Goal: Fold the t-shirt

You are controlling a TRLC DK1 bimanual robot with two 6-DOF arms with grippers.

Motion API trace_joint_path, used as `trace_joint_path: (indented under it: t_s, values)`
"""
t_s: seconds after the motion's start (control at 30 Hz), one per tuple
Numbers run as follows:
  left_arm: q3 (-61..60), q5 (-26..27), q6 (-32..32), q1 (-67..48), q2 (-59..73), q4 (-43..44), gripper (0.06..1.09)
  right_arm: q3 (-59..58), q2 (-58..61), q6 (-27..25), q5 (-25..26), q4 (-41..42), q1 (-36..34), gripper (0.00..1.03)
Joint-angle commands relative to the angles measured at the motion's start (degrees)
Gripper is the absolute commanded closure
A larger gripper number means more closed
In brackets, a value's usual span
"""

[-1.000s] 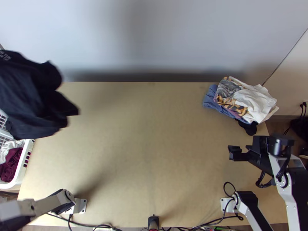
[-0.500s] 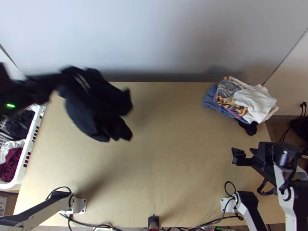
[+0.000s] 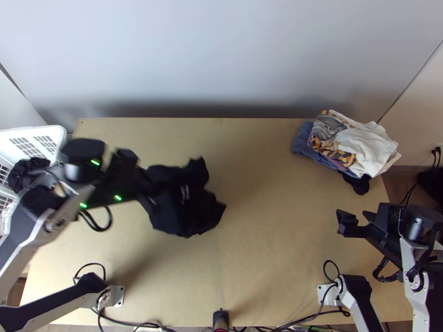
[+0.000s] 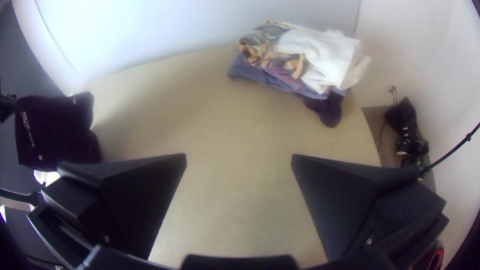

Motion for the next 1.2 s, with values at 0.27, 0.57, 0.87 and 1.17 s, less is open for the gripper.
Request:
trace_joint_path:
  t_s: [0.27, 0.57, 0.87, 1.17]
  values:
    - [-24.55, -3.28, 3.39, -11.01, 0.04, 6.00, 1.05, 0.86, 0.20, 1.81, -2.37, -0.29, -2.76, 0.05]
    - [-30.96, -2.05, 5.94, -17.16, 1.27, 2.48, 0.37, 1.30, 2.05, 2.34, -2.98, 0.59, -3.02, 0.05]
    - [-20.42, -2.14, 12.26, -8.29, -3.65, -11.14, 0.12, 5.78, 5.48, 2.77, -4.39, -0.91, 1.11, 0.05]
    - [-11.45, -2.14, 18.07, 8.50, -6.55, -17.82, 0.11, 10.35, 16.11, 2.60, -4.57, 2.34, 11.22, 0.05]
